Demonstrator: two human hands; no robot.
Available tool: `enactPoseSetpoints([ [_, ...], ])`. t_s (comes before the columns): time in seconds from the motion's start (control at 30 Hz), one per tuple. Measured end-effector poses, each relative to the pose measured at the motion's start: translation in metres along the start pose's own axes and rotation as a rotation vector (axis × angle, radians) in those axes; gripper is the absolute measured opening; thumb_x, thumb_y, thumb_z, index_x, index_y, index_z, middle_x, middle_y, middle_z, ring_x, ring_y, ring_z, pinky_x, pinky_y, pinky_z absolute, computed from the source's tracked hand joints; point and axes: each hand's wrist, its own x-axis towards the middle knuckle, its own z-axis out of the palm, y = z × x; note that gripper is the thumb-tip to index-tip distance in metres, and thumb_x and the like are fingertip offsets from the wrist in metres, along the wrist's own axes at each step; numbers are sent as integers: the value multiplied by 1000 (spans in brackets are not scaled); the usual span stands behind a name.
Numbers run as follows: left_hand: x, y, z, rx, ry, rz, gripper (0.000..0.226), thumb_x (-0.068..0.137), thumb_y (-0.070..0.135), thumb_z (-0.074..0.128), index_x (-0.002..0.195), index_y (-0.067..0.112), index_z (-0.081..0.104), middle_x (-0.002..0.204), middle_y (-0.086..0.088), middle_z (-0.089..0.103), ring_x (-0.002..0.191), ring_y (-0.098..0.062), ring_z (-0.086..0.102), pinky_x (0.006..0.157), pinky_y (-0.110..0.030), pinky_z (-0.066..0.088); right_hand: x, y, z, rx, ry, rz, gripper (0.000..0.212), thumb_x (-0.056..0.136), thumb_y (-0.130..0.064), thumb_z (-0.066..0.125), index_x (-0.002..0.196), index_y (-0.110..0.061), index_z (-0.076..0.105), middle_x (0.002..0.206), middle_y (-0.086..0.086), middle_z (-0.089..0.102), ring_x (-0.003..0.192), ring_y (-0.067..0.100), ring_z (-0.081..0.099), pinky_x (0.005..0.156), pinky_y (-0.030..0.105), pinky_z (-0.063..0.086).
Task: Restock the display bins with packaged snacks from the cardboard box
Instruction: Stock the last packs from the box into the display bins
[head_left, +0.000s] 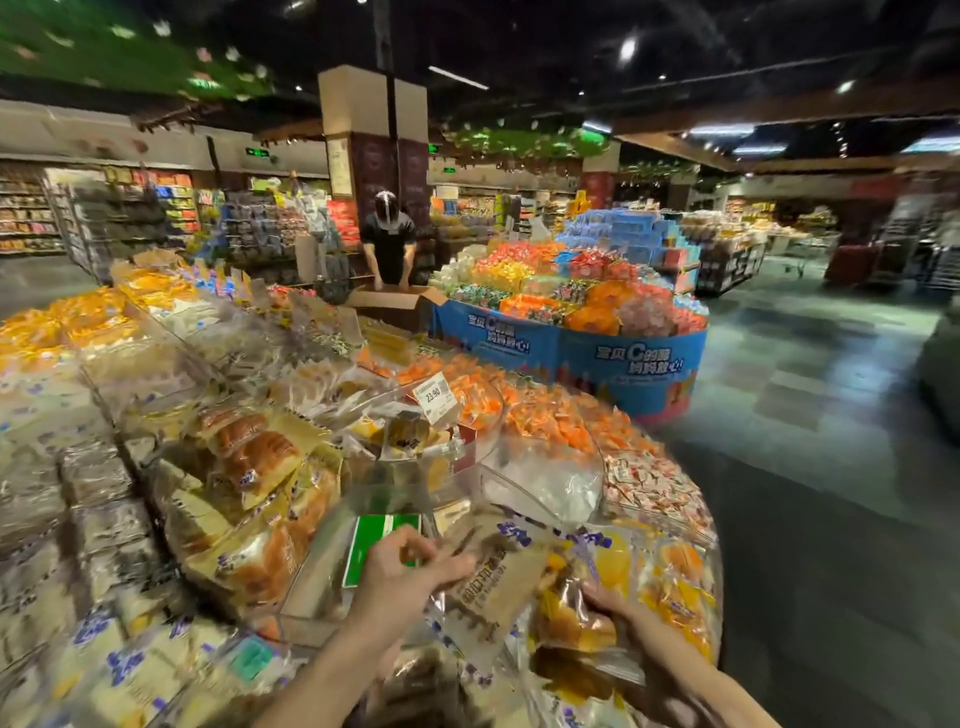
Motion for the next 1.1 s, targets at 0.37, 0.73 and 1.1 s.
enactPoseSetpoints([
  [0.37, 76, -77, 79, 9, -23, -91, 106, 63, 26, 93, 138, 60, 27, 143, 24, 31, 128, -14, 48, 88, -26, 50, 144, 31, -159, -171, -77, 134, 106, 41, -68, 91, 130, -19, 61, 121, 1, 72, 121, 22, 62, 118, 45, 33],
  [0.73, 144, -94, 131, 34, 587, -165, 25, 93, 22, 69, 111, 40, 69, 123, 8, 61, 107, -11, 60, 86, -22, 50, 230, -51, -194, -37, -299, 225, 52, 79, -25, 75, 124, -1, 65, 113, 18, 73, 102, 33, 72, 90, 42, 53],
  [1.1, 242, -106, 121, 92, 684, -284, 13, 105, 10, 44, 97, 9, 55, 104, -3, 59, 73, -15, 60, 46, -21, 46, 275, -76, -182, -22, -355, 207, 22, 89, -20, 72, 106, -7, 69, 81, 0, 78, 71, 10, 75, 57, 22, 57],
])
